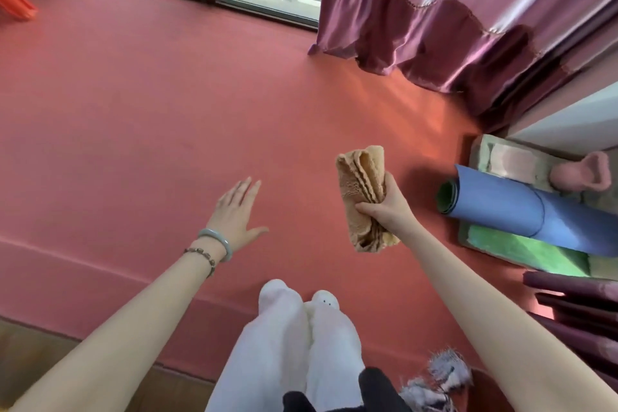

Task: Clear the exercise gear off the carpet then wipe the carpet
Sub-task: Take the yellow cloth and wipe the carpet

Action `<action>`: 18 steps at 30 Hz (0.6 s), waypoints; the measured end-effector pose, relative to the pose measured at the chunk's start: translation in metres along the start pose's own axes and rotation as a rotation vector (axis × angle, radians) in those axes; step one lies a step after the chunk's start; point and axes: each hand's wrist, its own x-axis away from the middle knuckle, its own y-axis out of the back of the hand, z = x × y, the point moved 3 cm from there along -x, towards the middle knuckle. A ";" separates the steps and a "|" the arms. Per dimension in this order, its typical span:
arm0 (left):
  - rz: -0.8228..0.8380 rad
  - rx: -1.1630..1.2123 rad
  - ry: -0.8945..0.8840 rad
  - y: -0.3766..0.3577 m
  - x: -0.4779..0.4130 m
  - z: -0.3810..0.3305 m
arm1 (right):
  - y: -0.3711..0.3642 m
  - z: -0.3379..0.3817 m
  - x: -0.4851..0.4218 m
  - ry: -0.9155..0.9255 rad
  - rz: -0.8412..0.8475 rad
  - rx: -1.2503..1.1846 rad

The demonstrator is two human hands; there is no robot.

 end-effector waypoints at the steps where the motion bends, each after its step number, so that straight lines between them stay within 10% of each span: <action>1: 0.005 -0.013 0.029 -0.024 -0.019 0.010 | -0.005 -0.018 -0.020 -0.006 -0.010 0.008; 6: -0.002 -0.082 0.115 -0.147 -0.111 0.060 | -0.044 -0.116 -0.126 -0.030 -0.056 0.068; 18: 0.115 -0.663 -0.336 -0.342 -0.320 0.153 | -0.124 -0.296 -0.350 0.051 0.016 0.519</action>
